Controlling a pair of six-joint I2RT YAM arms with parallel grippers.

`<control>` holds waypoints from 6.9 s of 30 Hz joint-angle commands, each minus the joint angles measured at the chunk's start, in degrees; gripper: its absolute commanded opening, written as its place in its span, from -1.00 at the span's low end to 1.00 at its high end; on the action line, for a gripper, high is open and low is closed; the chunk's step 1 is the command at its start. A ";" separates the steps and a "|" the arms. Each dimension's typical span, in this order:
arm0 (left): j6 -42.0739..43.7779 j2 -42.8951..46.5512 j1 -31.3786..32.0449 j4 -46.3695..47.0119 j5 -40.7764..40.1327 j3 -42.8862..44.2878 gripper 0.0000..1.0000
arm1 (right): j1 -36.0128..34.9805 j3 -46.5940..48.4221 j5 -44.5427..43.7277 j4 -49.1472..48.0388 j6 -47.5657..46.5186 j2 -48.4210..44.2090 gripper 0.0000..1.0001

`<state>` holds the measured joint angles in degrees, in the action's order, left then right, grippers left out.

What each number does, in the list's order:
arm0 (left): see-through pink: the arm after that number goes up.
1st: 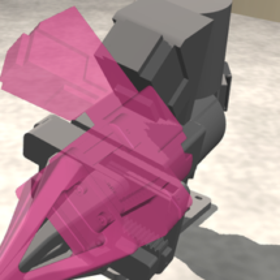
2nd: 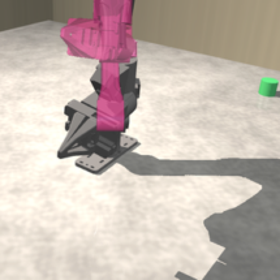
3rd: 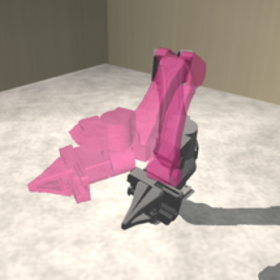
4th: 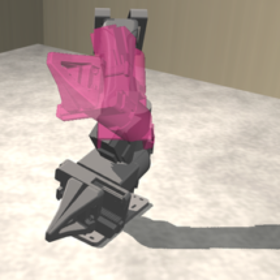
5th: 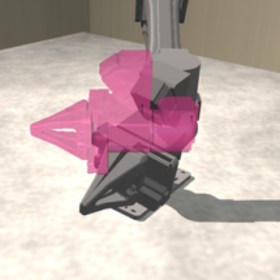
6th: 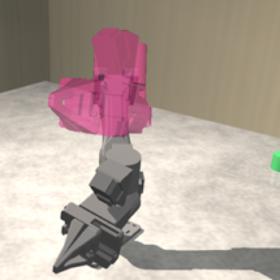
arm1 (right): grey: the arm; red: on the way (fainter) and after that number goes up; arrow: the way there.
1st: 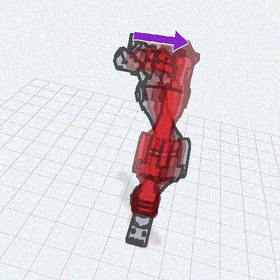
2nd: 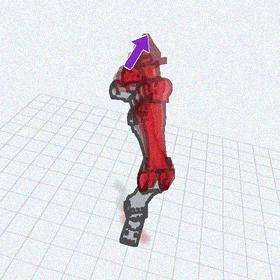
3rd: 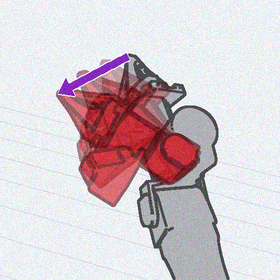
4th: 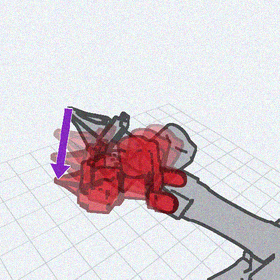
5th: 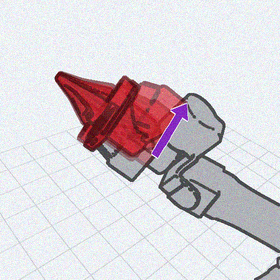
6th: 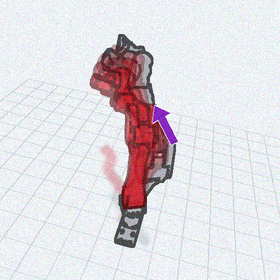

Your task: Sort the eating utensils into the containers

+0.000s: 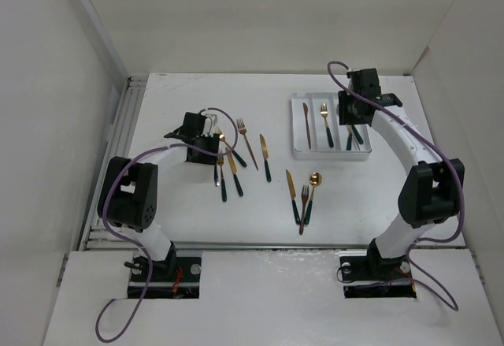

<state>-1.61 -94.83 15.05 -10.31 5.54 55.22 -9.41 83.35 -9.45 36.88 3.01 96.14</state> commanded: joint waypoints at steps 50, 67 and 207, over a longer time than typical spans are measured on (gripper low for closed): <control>2.66 -4.93 3.14 -10.09 -4.31 4.64 -0.45 | 0.18 -0.82 -4.61 -1.90 -1.51 -6.14 -0.01; 3.19 -8.36 2.62 -7.45 -4.31 6.65 -0.43 | 0.18 -3.20 -4.61 -2.52 -1.51 -8.34 -0.01; 6.70 4.30 4.11 -3.05 2.81 1.29 0.05 | -3.95 14.22 4.53 5.30 6.22 9.60 0.04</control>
<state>1.48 -90.13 19.03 -9.58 7.18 53.08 -12.23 99.37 -3.46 44.10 8.03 108.86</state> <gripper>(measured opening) 0.520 0.519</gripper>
